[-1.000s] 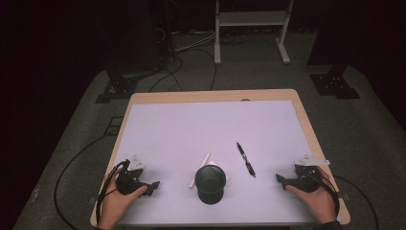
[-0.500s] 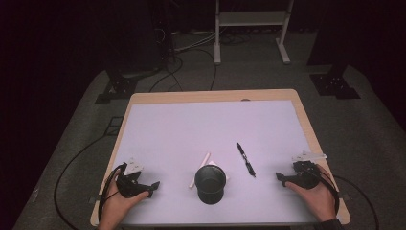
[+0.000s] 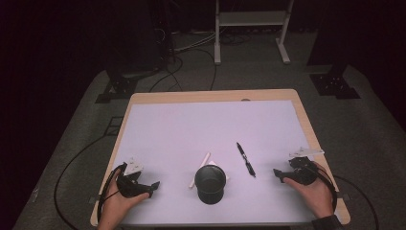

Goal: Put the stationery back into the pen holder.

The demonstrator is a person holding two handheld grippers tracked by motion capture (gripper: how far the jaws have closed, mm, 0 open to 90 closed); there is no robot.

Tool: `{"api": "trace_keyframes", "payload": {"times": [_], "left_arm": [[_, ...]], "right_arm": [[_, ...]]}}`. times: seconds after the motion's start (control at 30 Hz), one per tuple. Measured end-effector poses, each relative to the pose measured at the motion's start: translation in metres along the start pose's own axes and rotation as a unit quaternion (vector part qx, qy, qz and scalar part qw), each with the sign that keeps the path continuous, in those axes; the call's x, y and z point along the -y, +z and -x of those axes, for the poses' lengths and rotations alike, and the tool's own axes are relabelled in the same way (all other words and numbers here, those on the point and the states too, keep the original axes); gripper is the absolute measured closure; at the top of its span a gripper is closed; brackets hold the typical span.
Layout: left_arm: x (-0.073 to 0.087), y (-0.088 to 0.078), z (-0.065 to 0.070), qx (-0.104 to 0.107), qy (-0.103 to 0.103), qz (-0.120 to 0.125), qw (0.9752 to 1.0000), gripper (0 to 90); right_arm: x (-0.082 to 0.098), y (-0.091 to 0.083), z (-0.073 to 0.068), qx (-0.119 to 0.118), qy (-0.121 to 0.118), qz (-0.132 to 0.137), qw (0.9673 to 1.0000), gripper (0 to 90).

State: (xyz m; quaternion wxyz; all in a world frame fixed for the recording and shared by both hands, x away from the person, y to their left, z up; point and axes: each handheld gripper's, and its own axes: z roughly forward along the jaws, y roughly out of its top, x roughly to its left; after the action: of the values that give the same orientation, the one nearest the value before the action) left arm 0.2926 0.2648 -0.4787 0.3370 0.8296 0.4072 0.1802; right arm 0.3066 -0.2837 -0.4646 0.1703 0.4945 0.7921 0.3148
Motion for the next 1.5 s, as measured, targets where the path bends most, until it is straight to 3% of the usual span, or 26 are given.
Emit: {"api": "trace_keyframes", "payload": {"times": [0.6,1.03,1.3,1.5], "left_arm": [[0.000,0.000,0.000,0.001,-0.003,0.001,1.0000,1.4],[0.000,0.000,0.000,0.001,-0.003,0.001,1.0000,1.4],[0.000,0.001,0.000,0.001,-0.003,0.001,1.0000,1.4],[0.000,0.000,0.000,0.001,-0.003,0.001,1.0000,1.4]], "right_arm": [[-0.019,0.002,-0.009,-0.016,-0.001,-0.006,0.9999,40.5],[-0.034,0.006,-0.018,-0.033,0.012,-0.029,0.9990,54.0],[-0.044,0.009,-0.024,-0.054,0.023,-0.034,0.9977,58.7],[-0.052,0.014,-0.030,-0.059,0.014,-0.041,0.9973,60.6]]}}
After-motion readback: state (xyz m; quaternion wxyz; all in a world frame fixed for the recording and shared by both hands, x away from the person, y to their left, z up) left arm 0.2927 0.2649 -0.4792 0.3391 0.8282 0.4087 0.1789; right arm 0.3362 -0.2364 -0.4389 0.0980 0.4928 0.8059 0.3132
